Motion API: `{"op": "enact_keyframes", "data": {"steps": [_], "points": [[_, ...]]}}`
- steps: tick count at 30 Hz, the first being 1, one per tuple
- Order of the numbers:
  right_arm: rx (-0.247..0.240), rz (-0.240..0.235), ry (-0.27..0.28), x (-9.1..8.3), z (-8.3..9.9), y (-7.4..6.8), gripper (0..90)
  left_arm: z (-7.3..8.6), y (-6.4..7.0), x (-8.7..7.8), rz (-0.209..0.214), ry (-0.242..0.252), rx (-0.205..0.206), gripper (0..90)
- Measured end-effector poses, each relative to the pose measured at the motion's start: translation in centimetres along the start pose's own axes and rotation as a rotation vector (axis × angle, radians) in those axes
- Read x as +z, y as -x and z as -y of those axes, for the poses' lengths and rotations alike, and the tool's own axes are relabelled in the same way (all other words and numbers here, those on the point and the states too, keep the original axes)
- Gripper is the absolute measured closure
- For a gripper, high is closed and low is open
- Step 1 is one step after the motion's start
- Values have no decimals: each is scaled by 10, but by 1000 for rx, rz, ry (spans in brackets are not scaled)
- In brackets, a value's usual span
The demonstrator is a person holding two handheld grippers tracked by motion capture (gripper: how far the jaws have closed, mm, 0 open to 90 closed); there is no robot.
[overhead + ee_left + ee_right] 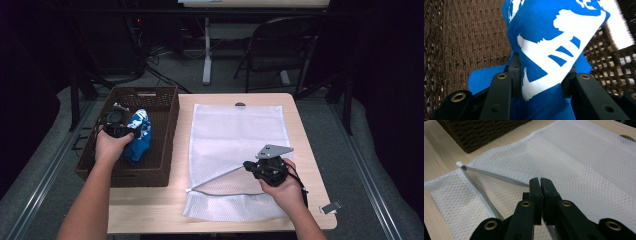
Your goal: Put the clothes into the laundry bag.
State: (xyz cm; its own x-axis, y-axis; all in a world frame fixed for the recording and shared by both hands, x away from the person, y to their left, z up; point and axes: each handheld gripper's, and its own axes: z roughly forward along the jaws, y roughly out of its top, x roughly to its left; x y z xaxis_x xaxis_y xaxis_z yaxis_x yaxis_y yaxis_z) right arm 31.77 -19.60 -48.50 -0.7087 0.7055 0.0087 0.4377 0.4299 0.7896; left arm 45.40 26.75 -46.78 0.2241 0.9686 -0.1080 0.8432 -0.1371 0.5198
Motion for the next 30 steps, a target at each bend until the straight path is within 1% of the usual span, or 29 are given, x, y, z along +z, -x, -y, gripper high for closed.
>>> {"op": "enact_keyframes", "data": {"steps": [2,5,10,18,22,23,25,30], "points": [[-2,-1,-1,0,0,0,880,0,2,-4,-1,9,16,648],[-1,-1,-1,-1,0,0,880,0,5,-12,20,16,35,647],[-1,1,1,-1,0,0,880,3,10,-20,37,29,72,647],[0,4,1,-1,0,1,880,9,16,-36,82,77,101,648],[8,5,1,-2,0,1,880,13,19,-45,99,96,129,648],[2,5,2,-2,0,1,880,14,21,-47,102,100,129,648],[5,5,1,-2,0,1,880,16,23,-52,112,105,146,648],[3,4,2,-2,0,1,880,21,29,-64,142,124,173,649]]}}
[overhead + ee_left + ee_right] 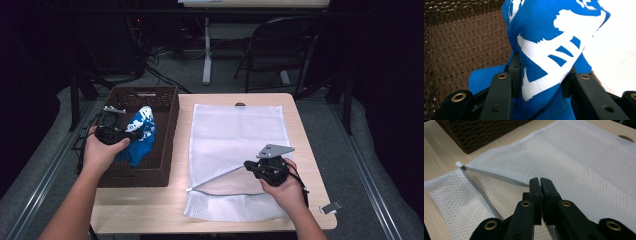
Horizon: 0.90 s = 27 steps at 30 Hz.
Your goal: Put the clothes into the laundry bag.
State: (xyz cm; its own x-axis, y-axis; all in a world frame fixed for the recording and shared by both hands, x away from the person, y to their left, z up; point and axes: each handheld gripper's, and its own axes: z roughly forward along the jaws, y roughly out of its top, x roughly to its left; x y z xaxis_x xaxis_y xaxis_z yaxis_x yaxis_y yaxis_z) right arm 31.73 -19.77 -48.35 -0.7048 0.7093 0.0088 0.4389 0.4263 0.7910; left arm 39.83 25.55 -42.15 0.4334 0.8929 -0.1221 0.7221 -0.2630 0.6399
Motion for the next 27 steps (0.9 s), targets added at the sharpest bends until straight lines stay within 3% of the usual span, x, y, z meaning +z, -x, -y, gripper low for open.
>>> {"op": "enact_keyframes", "data": {"steps": [9,27], "points": [[-1,0,-1,0,0,0,880,5,22,-13,46,22,60,649],[-3,-3,0,1,0,0,880,12,50,-28,104,74,111,649]]}}
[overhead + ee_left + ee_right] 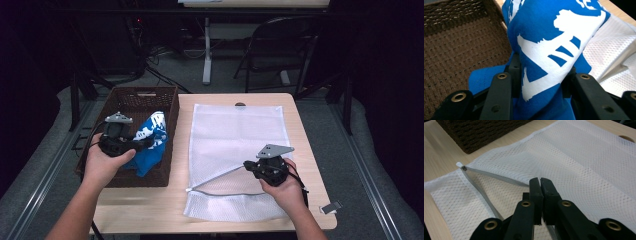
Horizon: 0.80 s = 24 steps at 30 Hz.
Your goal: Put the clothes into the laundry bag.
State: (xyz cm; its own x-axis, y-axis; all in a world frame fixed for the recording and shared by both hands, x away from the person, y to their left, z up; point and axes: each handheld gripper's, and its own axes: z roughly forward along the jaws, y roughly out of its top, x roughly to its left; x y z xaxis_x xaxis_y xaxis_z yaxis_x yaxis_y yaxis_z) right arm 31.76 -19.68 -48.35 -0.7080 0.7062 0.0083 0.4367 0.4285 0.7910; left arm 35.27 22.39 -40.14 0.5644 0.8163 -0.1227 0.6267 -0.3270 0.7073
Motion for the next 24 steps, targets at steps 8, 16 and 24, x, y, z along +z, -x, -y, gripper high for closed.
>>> {"op": "enact_keyframes", "data": {"steps": [8,16,24], "points": [[0,-1,0,0,0,0,880,0,20,0,35,10,42,649],[-1,0,0,0,0,0,880,1,38,1,79,13,83,649],[-2,0,1,0,0,0,880,4,52,1,103,16,113,649]]}}
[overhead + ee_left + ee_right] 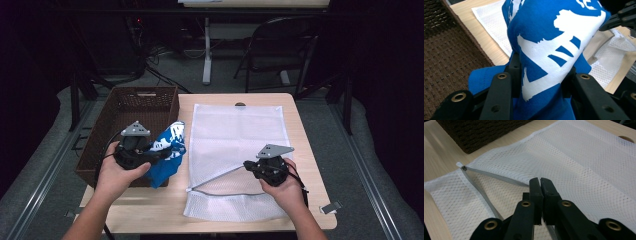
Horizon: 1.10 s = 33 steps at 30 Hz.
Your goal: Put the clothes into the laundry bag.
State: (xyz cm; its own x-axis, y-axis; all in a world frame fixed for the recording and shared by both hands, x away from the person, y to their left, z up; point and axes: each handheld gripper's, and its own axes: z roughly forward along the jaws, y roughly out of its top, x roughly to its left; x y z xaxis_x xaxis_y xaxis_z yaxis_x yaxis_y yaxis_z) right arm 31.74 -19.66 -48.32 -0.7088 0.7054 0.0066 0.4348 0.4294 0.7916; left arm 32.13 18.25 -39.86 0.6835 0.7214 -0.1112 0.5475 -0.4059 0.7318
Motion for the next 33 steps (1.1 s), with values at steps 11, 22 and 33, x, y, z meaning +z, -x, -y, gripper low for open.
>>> {"op": "enact_keyframes", "data": {"steps": [11,22,33], "points": [[-2,3,4,-1,-1,0,880,8,15,3,39,10,16,649],[-6,1,6,-1,-1,-1,880,18,32,8,82,30,32,649],[-10,-2,7,0,-1,-1,880,28,53,25,115,13,65,649]]}}
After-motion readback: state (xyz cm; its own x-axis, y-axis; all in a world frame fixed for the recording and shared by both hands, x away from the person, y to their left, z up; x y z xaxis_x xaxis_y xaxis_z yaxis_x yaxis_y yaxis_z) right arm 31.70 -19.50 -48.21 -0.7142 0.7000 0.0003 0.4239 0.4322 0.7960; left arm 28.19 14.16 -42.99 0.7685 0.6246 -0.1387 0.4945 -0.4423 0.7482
